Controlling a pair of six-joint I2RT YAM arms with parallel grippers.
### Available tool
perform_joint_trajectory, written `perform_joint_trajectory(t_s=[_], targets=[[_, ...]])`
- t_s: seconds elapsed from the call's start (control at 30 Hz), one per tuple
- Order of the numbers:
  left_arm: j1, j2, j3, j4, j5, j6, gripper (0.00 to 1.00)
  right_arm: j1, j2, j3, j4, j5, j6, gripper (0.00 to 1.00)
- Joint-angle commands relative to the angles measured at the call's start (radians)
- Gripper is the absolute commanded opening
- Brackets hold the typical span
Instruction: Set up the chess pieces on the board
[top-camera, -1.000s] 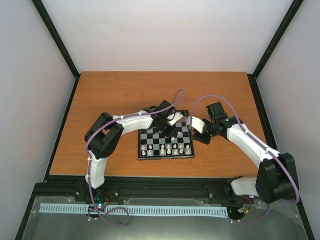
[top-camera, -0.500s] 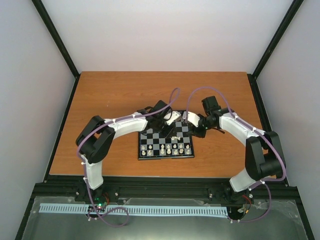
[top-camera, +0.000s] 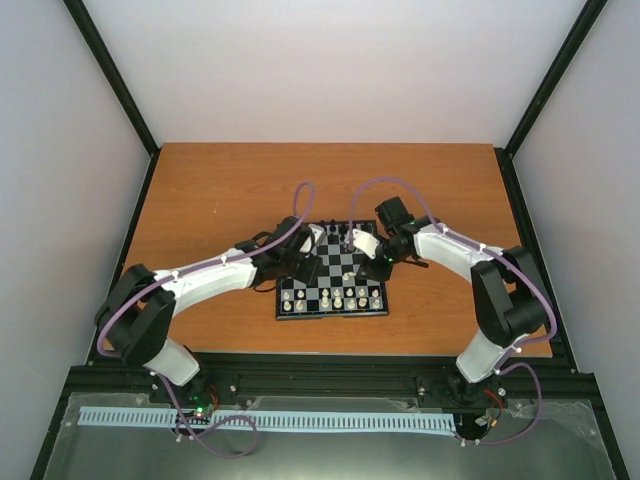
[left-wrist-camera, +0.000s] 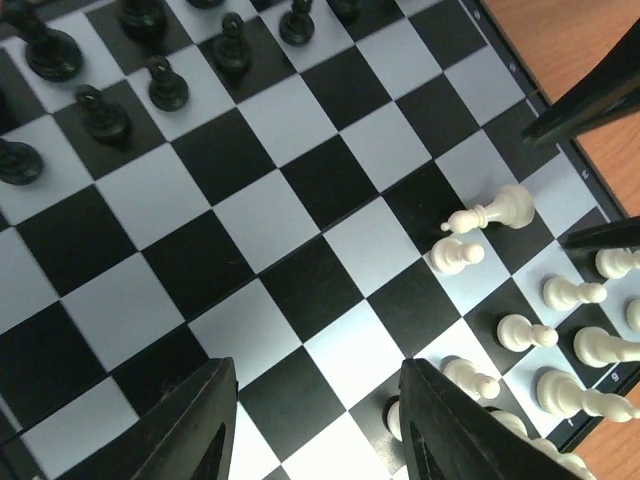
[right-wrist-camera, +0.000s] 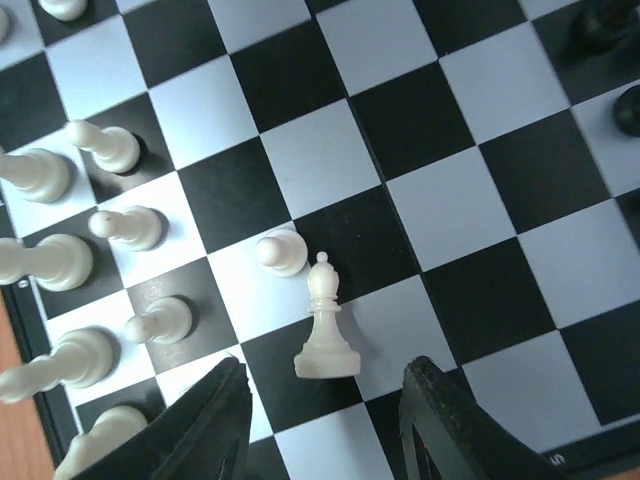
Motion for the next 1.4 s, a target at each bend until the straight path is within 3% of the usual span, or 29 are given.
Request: perform_joint_trajectory(t_s=[0.0, 0.5, 1.0, 1.37], targets=[[0.005, -0.062, -0.017, 0.048, -0.065, -0.058, 0.48, 0.02, 0.053, 0.035, 0.03, 0.076, 0.071, 0.43], [0.005, -0.067, -0.06, 0.078, -0.041, -0.06, 0.49, 0.025, 0.149, 0.062, 0.012, 0.061, 0.032, 0.37], [0.005, -0.049, -0.057, 0.11, -0.015, -0.079, 0.49, 0.034, 0.145, 0.048, 0.004, 0.066, 0.009, 0.11], [0.005, 0.027, -0.029, 0.273, 0.116, -0.129, 0.49, -0.023, 0.114, 0.101, -0.062, -0.079, 0.088, 0.1]])
